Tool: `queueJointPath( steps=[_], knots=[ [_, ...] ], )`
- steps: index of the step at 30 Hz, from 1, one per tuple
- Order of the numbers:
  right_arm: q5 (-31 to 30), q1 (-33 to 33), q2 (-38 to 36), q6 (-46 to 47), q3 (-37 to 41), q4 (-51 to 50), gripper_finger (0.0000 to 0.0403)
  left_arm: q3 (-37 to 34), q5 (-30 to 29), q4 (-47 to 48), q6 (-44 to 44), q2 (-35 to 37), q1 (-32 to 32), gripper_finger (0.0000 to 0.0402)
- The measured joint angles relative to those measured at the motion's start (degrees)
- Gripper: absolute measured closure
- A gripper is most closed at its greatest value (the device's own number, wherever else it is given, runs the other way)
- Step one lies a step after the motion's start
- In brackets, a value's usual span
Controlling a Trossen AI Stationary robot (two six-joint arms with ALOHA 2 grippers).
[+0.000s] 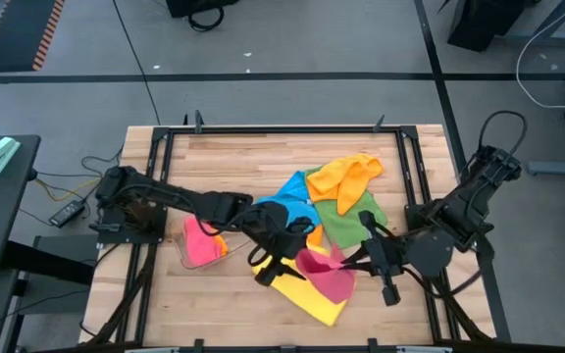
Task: Fold microfiber towels
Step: Fold the pink microfiber cloth
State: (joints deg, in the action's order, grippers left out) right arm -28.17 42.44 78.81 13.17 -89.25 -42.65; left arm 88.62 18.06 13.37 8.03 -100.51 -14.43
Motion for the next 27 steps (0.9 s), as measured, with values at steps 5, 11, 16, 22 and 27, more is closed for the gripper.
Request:
queueJointPath(
  steps=[5,11,16,22,27],
  knots=[
    [-2.1,1.8,0.0,1.3,0.0,-0.2,0.0397,-8.8,-4.0,-11.6,-0.4,0.0,-2.1,0.0236],
    [-4.8,2.5,0.0,3.3,0.0,-0.2,0.0397,-22.7,-4.5,-37.5,-6.4,0.0,-1.7,0.0269],
    [-5.5,1.0,0.0,3.4,0.0,0.8,0.0397,-28.0,-4.7,-51.6,-9.9,0.2,-1.2,0.0265],
    [-5.5,-1.5,0.0,3.1,0.0,1.8,0.0397,-28.5,-4.8,-54.3,-12.2,0.2,0.1,0.0211],
    [-5.1,-1.9,0.0,1.3,-0.1,2.9,0.0397,-28.5,-4.5,-56.2,-13.7,0.2,2.2,0.0157]
  ],
)
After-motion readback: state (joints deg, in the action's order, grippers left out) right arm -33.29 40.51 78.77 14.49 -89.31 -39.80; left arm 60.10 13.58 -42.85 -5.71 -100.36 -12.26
